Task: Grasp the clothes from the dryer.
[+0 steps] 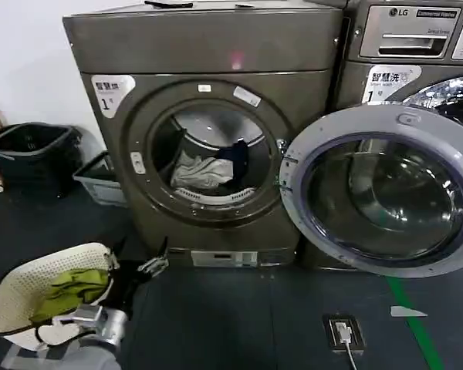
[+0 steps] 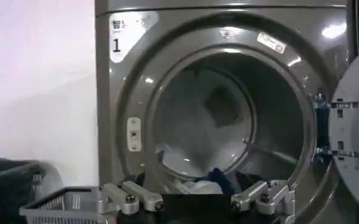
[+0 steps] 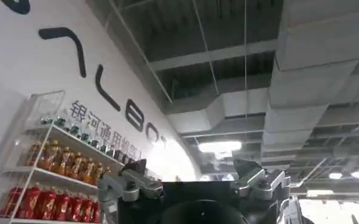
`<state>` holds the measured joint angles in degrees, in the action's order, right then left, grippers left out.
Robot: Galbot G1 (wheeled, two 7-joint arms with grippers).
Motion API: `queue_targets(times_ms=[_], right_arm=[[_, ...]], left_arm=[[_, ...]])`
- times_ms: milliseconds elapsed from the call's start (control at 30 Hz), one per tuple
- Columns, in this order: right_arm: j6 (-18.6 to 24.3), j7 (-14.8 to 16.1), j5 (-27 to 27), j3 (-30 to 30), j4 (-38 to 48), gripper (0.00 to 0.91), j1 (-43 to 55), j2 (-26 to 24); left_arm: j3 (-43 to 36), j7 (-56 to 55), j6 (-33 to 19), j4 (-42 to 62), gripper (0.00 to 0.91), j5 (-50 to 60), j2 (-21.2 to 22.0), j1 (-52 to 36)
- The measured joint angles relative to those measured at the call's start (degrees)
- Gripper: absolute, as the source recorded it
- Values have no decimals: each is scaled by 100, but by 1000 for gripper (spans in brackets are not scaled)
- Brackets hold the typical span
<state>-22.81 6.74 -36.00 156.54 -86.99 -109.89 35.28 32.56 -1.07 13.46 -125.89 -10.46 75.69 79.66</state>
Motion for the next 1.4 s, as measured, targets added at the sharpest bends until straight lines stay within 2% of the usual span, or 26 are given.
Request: queue_targets(times_ms=[533, 1400], right_arm=[[122, -15, -168, 66, -48, 907, -122, -29], [498, 182, -209, 55, -22, 907, -64, 50]], left_arm=[[-79, 33, -63, -25, 907, 61, -3, -3], [-283, 124, -150, 174, 907, 183, -1, -211]])
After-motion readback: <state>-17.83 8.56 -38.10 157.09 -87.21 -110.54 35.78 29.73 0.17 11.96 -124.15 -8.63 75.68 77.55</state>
